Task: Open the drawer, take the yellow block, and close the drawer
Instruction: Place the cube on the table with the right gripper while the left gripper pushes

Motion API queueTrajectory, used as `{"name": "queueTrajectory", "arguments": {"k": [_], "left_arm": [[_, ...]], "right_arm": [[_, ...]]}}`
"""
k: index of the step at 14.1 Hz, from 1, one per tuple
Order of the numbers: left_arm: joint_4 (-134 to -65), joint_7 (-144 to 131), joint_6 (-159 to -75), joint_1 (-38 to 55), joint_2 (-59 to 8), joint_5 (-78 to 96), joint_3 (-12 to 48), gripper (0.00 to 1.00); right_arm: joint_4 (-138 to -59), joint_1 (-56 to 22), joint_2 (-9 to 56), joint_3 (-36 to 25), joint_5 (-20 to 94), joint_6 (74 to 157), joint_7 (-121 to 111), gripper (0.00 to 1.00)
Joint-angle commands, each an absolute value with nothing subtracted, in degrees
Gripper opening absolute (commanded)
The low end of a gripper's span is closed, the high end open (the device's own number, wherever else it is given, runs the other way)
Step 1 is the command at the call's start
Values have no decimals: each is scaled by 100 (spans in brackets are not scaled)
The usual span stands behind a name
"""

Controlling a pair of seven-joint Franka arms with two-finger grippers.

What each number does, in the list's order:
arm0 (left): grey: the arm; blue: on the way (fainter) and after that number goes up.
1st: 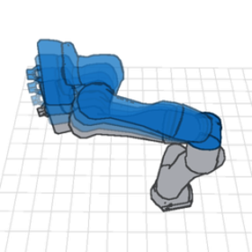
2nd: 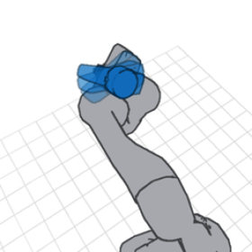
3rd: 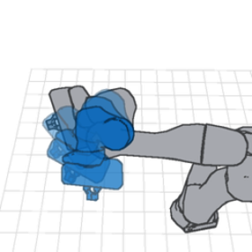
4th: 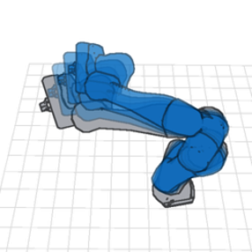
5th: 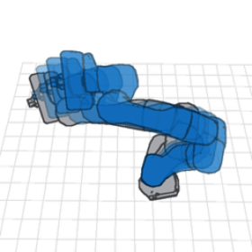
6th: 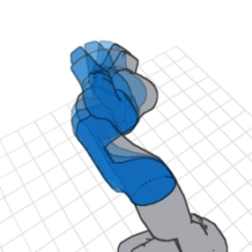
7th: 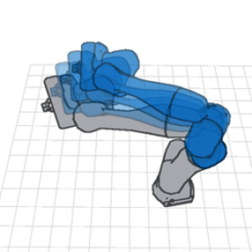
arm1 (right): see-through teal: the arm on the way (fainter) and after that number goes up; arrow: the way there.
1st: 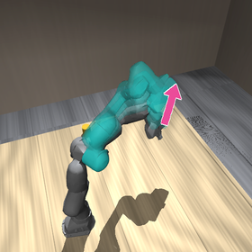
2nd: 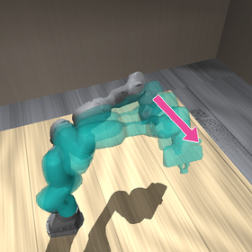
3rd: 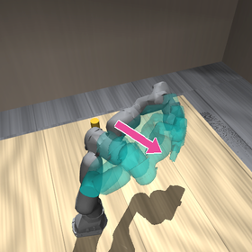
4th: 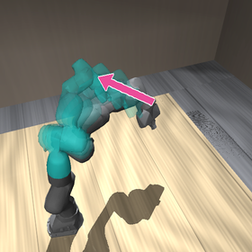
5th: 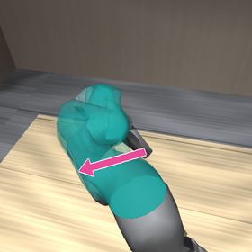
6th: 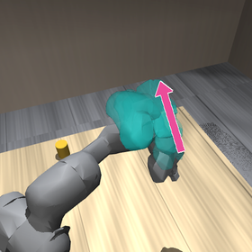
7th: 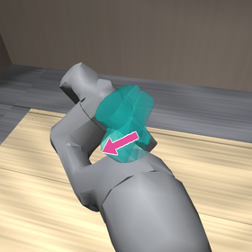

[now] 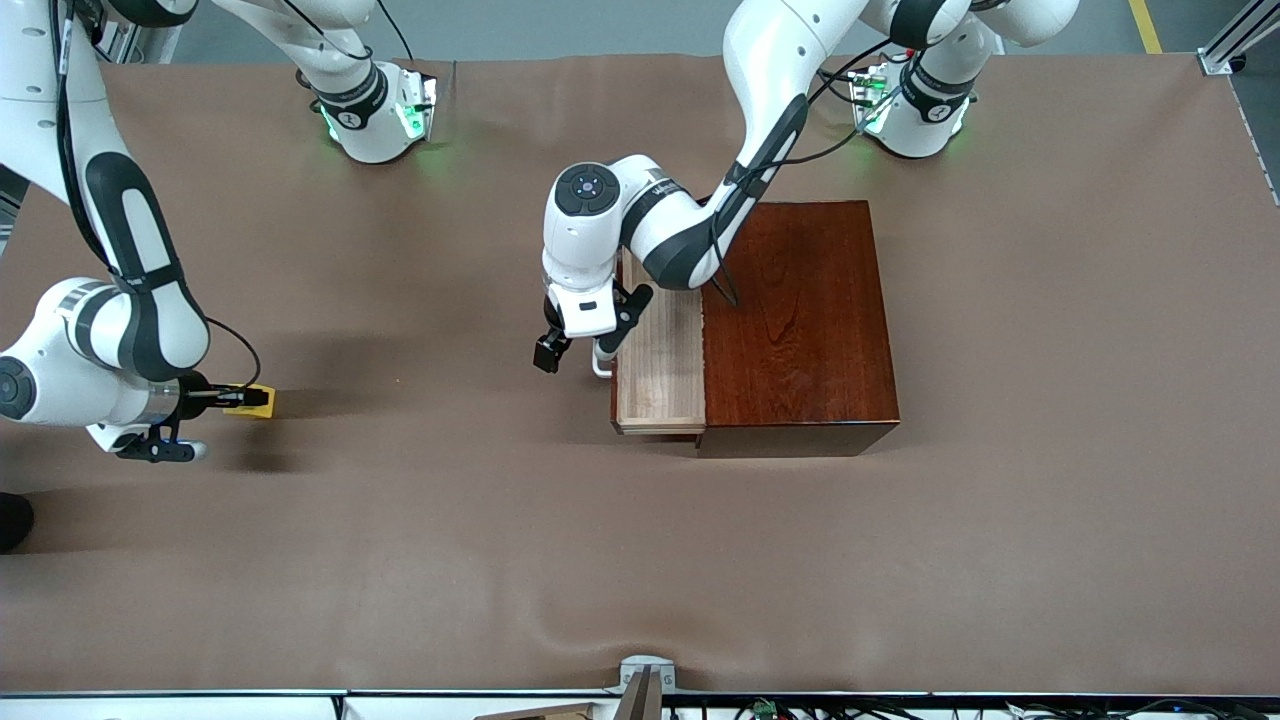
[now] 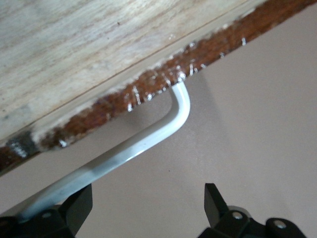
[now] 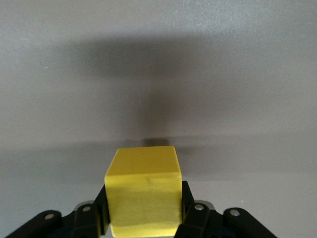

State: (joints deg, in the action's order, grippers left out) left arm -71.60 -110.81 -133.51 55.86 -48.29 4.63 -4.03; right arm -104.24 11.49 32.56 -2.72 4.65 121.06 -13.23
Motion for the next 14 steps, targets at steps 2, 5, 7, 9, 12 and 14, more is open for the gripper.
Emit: {"name": "queueTrajectory", "arguments": {"k": [2,5,7,9,12,14], "left_arm": [[-7110,-11145,-12710,5546,-4746,510,-510,100],[-7110,-11145,-12437,5537,-4729,510,-510,100],[-7119,-11136,-12201,5546,-4728,475,-641,100],[-7119,-11101,-11998,5546,-4720,475,-703,100],[-7119,-11092,-11927,5537,-4711,475,-764,100],[-7119,-11083,-11769,5546,-4711,475,-844,100]], "right_arm": [[-10722,1309,3208,-158,369,12532,-1371,0],[-10723,1318,3208,-150,378,12516,-1301,24],[-10679,1371,3217,-149,439,12551,-1301,68],[-10670,1362,3217,-149,448,12542,-1379,100],[-10652,1371,3164,-141,448,12507,-1415,100],[-10565,1327,3068,-141,448,12411,-1406,100]]}}
